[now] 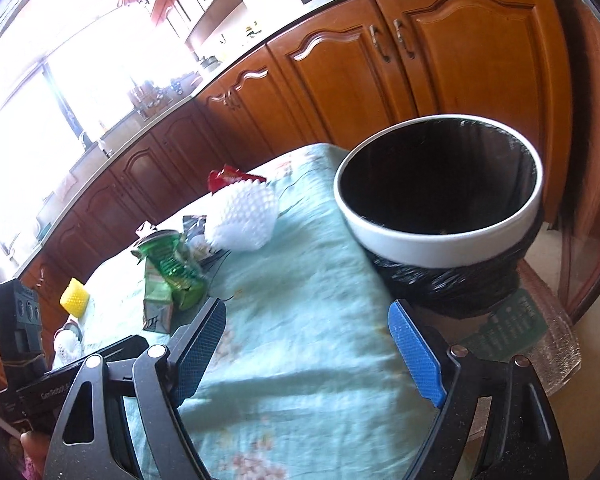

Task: Collect trash
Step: 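Move both open tools back toward the milk carton and green can, then grasp the green milk carton with the left tool while the right tool grasps the green can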

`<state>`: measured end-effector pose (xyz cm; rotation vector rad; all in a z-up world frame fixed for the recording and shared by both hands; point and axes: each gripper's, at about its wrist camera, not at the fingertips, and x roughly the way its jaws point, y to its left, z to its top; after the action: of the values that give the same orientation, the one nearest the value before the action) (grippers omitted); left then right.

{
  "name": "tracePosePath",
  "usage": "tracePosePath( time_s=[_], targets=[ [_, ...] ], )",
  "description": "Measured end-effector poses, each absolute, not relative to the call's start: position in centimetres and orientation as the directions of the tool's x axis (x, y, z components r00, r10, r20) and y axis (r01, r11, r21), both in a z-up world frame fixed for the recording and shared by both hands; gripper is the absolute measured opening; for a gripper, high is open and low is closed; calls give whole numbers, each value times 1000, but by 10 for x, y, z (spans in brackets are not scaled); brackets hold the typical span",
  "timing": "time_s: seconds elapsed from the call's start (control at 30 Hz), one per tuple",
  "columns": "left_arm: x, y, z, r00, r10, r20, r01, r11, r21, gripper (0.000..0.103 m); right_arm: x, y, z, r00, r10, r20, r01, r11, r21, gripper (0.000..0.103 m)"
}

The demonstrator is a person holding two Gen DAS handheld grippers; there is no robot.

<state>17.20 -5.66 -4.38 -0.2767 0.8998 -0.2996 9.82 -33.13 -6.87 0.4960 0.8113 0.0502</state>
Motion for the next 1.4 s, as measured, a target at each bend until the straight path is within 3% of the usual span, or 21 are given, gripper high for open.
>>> tracePosePath(
  time_s=[0.5, 0.7, 0.73, 0.87, 1.03, 1.1, 1.4],
  targets=[
    [221, -16, -48, 565, -444, -695, -12, 838, -545, 71, 109, -299, -68, 679, 263, -686, 94, 895, 437, 85],
    [239, -28, -55, 555, -410, -724, -9, 867, -498, 68, 116, -294, -71, 667, 276, -692, 84, 895, 438, 84],
    [240, -30, -56, 554, -402, -730, -3, 875, -484, 62, 117, -293, -71, 667, 278, -692, 81, 895, 439, 84],
    [232, -28, -54, 574, -418, -704, 45, 875, -482, 55, 124, -287, -69, 668, 290, -685, 64, 895, 441, 81],
    [215, -17, -45, 573, -420, -704, 89, 885, -457, 50, 142, -270, -74, 645, 353, -678, 5, 885, 465, 59],
    [208, -11, -39, 569, -418, -709, 106, 892, -440, 48, 152, -261, -78, 630, 382, -676, -25, 880, 474, 56],
    [201, 25, -29, 519, -354, -778, 92, 928, -361, 44, 188, -229, -77, 601, 441, -667, -121, 875, 469, 55]
  ],
)
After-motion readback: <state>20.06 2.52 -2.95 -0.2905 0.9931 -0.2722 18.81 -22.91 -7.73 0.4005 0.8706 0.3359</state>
